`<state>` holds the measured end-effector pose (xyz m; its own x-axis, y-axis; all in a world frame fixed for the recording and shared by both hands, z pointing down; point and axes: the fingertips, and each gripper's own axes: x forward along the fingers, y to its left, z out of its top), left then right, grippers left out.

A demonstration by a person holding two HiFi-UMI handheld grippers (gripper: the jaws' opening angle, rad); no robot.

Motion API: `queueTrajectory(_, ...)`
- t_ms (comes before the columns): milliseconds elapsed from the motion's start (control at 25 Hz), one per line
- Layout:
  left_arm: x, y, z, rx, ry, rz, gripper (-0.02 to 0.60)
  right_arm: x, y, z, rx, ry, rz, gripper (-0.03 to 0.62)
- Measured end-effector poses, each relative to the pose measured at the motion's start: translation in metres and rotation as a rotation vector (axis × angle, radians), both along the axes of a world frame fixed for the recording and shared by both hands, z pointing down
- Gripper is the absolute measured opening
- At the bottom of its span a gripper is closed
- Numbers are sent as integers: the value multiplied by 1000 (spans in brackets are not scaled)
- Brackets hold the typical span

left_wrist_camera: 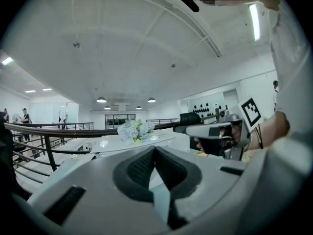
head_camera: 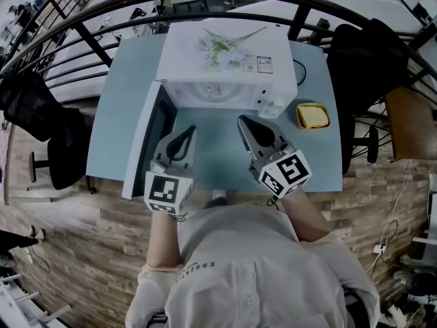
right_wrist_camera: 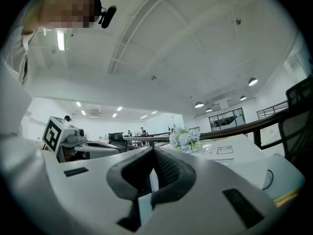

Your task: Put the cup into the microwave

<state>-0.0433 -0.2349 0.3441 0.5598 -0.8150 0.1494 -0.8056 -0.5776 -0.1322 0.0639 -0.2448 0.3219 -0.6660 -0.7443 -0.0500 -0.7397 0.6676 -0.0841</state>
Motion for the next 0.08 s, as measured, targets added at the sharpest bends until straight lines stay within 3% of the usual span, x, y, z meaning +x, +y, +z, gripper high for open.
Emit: queueTrajectory(80, -2, -5, 2, -6, 4, 0, 2, -2, -5, 2, -5, -1, 5, 15)
